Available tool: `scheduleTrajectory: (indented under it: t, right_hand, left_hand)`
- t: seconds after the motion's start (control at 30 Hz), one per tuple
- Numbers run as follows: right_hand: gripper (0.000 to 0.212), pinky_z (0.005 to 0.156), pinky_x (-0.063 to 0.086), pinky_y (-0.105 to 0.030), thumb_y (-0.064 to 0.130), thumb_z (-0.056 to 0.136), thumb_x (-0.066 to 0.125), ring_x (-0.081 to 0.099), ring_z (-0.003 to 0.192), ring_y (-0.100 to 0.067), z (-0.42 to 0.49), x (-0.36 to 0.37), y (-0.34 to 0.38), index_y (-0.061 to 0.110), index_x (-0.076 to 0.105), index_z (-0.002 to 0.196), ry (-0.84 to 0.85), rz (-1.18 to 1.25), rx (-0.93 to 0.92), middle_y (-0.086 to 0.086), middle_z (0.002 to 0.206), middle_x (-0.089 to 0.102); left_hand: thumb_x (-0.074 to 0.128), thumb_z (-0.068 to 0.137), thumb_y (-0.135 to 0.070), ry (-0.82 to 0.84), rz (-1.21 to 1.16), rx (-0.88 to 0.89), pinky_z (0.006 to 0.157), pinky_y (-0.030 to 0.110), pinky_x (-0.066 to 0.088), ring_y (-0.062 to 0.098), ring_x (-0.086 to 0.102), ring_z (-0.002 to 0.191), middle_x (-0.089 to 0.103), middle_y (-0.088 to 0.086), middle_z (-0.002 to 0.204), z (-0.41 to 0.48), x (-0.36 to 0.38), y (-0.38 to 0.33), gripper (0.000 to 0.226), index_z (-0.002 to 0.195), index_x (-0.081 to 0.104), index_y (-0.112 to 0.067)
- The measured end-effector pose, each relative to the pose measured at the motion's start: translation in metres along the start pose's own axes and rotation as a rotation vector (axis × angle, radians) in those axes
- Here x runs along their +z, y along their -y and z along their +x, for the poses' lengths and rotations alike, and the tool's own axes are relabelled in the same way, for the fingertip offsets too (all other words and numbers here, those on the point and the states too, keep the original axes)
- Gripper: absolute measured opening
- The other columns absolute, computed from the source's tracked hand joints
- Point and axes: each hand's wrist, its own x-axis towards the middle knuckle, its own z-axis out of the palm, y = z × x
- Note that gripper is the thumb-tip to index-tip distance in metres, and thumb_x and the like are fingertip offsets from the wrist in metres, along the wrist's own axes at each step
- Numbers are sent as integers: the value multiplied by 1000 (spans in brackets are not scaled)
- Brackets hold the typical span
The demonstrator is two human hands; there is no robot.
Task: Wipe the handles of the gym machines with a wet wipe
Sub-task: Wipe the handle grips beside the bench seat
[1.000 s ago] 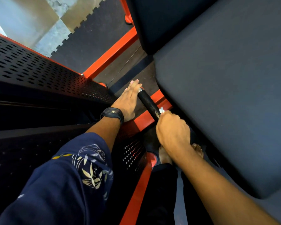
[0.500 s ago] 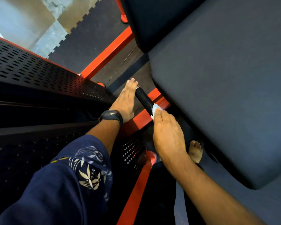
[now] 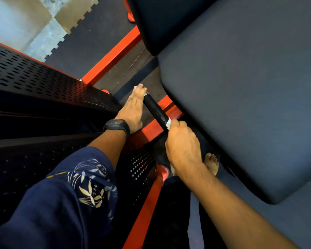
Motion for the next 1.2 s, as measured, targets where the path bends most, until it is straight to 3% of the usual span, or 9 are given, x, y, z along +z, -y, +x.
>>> scheduleTrajectory:
  t: [0.1, 0.23, 0.33, 0.43, 0.5, 0.67, 0.93, 1.1, 1.2]
  right_hand:
    - [64, 95, 51, -37, -1, 90, 59, 51, 125, -33, -13, 19, -4, -5, 31, 147, -15, -116, -161, -23, 140, 45]
    - [110, 121, 22, -53, 0, 60, 87, 16, 147, -46, -10, 46, -24, -13, 22, 148, 50, -505, -420, -36, 156, 15]
    - [97, 122, 15, -49, 6, 58, 89, 27, 143, -45, 4, 30, -14, -10, 42, 141, 56, -565, -460, -35, 151, 32]
    - [50, 113, 38, -44, 2, 81, 51, 49, 133, -42, -10, 34, -26, -9, 57, 130, -164, -431, -566, -31, 142, 49]
    - [52, 99, 51, -40, 0, 78, 40, 60, 122, -37, -20, 31, -30, -7, 63, 124, -236, -238, -478, -27, 133, 58]
    - [51, 58, 56, -26, 7, 63, 86, 73, 85, -21, -20, 18, -16, 8, 49, 98, -225, -36, -250, -11, 96, 71]
    - [53, 100, 49, -37, -3, 75, 75, 39, 142, -33, 30, 8, 11, 9, 48, 119, 33, -115, -488, -22, 151, 40]
    - [37, 102, 51, -44, -8, 72, 65, 53, 128, -43, 4, 24, -13, -4, 60, 108, -110, -171, -490, -34, 137, 51]
    - [38, 80, 59, -35, -4, 72, 74, 65, 114, -38, 10, 25, -9, -3, 58, 106, -88, -108, -385, -36, 127, 58]
  left_hand:
    - [63, 63, 19, -14, -13, -4, 123, 29, 3, 29, -6, 154, -5, 15, 166, 0, 1, -2, 115, 158, 1, -3]
    - [61, 65, 20, -21, -20, 4, 124, 32, 5, 30, -5, 154, -2, 16, 166, 1, 1, 1, 111, 157, 2, -1]
    - [61, 65, 20, -23, -30, 11, 125, 38, 8, 32, -4, 154, -3, 16, 166, 0, 5, 2, 111, 157, 2, -1]
    - [61, 65, 20, -18, -33, 12, 126, 39, 8, 32, -5, 154, -3, 17, 166, 0, 4, 2, 112, 157, 2, -1]
    - [60, 63, 21, -28, -26, 25, 125, 39, 8, 34, -4, 154, -2, 18, 166, 1, 4, 4, 112, 157, 2, 0]
    - [58, 63, 22, -46, -47, 19, 125, 38, 7, 34, -4, 154, -1, 18, 166, 1, 7, 1, 111, 157, 4, 0]
    - [72, 73, 8, -45, -67, 21, 125, 42, 9, 33, -4, 154, -1, 18, 166, 4, 10, 6, 108, 157, 4, -2]
    - [63, 62, 21, -4, -46, 30, 125, 43, 10, 32, -7, 154, -3, 16, 166, 5, 4, 9, 114, 157, 4, -4]
    - [62, 61, 22, 0, -78, 14, 125, 45, 10, 31, -8, 154, -4, 15, 166, 6, 5, 9, 115, 157, 5, -4]
